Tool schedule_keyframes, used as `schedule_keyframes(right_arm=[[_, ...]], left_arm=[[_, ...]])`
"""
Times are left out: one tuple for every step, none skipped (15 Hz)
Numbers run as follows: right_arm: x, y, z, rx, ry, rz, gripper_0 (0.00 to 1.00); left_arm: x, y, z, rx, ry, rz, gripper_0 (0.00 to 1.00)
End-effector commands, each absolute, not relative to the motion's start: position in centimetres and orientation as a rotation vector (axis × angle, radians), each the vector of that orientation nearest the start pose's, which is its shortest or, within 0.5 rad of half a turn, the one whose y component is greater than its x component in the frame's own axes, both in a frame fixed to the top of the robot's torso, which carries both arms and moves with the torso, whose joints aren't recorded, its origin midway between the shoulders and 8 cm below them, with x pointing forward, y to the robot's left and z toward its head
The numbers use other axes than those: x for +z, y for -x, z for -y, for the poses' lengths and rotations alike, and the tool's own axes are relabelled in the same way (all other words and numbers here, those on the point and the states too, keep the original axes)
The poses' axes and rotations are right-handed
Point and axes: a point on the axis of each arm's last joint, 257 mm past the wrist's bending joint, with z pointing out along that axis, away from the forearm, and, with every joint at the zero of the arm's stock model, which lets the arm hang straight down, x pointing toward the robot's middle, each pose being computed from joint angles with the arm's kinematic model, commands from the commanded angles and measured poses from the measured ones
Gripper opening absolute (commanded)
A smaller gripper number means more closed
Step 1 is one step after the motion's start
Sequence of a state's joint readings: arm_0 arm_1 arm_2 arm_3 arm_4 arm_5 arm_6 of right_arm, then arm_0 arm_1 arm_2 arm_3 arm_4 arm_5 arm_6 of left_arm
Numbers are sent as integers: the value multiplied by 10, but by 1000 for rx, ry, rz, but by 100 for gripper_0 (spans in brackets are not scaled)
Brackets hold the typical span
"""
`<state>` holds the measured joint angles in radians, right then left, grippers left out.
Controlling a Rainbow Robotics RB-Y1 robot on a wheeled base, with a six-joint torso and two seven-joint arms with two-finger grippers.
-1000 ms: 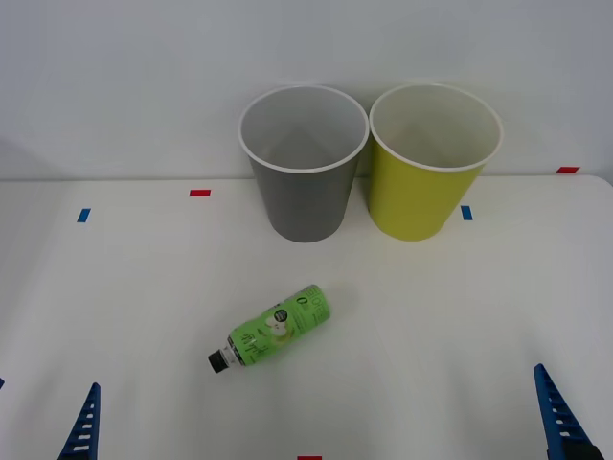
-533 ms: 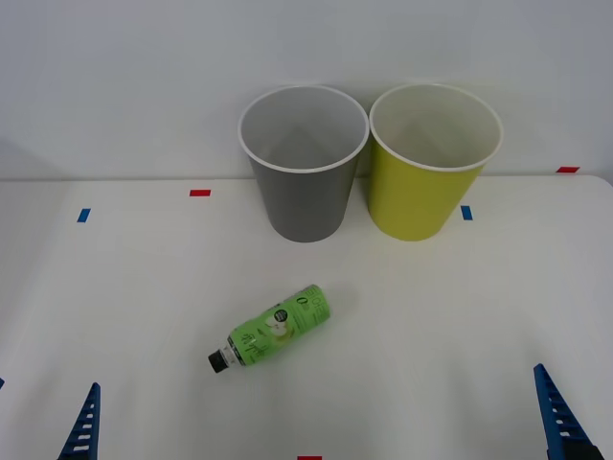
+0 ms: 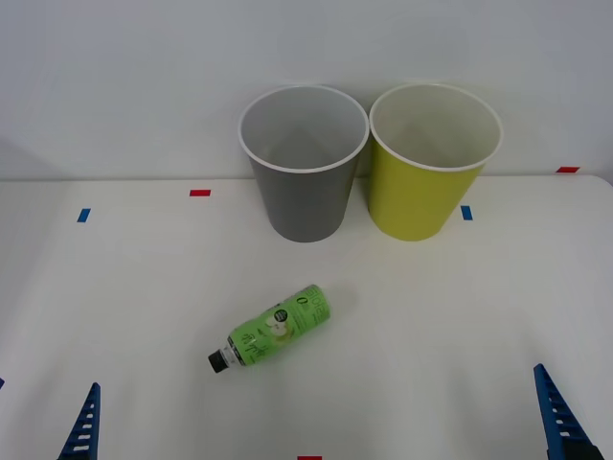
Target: Put cans in the gray bin and PET bottles in the light green bin.
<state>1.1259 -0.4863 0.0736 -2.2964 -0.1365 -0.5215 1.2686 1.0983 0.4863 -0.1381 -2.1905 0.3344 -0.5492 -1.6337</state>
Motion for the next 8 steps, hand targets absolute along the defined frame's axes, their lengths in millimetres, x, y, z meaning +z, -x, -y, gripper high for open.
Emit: schedule_keyframes(right_arm=[[-159,-241,284,167,24,-1497,100],[-159,-241,284,167,24,-1497,100],[-159,-241,284,167,24,-1497,100],[-159,-241,284,167,24,-1497,100],[-159,-241,284,167,24,-1497,100],[-159,-241,284,167,24,-1497,100],[-159,-241,284,167,24,-1497,100],[-159,-241,284,167,24,-1497,100]], left_arm=[[-198,-234,-303,29,-59,-1545,100],[-198,-234,-303,29,-59,-1545,100],[-198,-234,-303,29,-59,-1545,100],[-198,-234,-303,29,-59,-1545,100],[-198,-234,-303,29,-59,-1545,100],[-198,-234,-303,29,-59,-1545,100],[-198,-234,-303,29,-59,-1545,100],[-198,-234,-303,29,-59,-1545,100]])
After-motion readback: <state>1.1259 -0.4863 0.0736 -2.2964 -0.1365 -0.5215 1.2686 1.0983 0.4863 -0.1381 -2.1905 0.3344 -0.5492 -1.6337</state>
